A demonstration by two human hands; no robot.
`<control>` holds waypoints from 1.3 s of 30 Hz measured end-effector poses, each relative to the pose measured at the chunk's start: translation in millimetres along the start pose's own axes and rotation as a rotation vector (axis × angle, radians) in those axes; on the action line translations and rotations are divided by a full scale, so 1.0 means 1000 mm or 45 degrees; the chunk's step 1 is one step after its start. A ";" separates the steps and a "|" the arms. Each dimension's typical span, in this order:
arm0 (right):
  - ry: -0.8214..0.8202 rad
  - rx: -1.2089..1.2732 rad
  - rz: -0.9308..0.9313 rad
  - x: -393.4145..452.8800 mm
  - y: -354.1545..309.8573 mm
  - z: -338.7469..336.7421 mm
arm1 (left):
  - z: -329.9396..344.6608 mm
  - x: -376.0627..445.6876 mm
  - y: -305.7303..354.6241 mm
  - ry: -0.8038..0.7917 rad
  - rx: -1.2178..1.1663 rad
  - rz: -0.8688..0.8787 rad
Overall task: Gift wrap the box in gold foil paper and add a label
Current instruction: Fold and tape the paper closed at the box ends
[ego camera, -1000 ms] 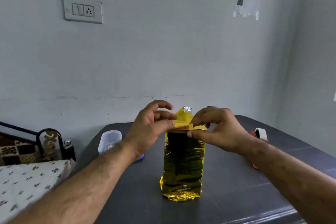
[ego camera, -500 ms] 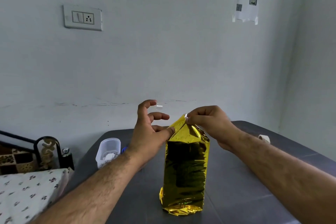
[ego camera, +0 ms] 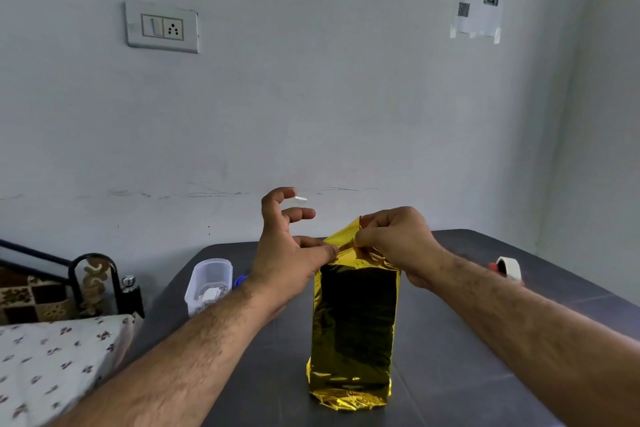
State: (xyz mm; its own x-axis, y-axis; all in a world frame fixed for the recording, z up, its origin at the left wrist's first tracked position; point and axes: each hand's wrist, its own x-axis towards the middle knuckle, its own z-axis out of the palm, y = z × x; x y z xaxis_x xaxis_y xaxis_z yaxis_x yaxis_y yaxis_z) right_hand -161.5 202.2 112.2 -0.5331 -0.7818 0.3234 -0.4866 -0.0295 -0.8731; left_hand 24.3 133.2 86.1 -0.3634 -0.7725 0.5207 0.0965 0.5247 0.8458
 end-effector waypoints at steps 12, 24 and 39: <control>0.020 0.180 0.101 -0.004 0.002 0.001 | 0.018 0.019 0.011 -0.016 0.203 -0.155; -0.122 0.179 0.307 0.006 0.004 -0.010 | 0.017 0.023 0.015 0.046 0.246 -0.249; -0.074 0.361 0.393 -0.003 0.000 -0.005 | -0.027 0.039 0.052 -0.278 -0.005 -0.660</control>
State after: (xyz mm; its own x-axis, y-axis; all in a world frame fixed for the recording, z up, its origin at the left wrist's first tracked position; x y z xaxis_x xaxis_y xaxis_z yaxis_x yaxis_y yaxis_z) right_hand -163.3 207.5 113.3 -0.5804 -0.8141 0.0167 -0.0962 0.0482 -0.9942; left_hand 40.3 120.0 153.3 -0.5472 -0.8370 0.0010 -0.1427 0.0944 0.9852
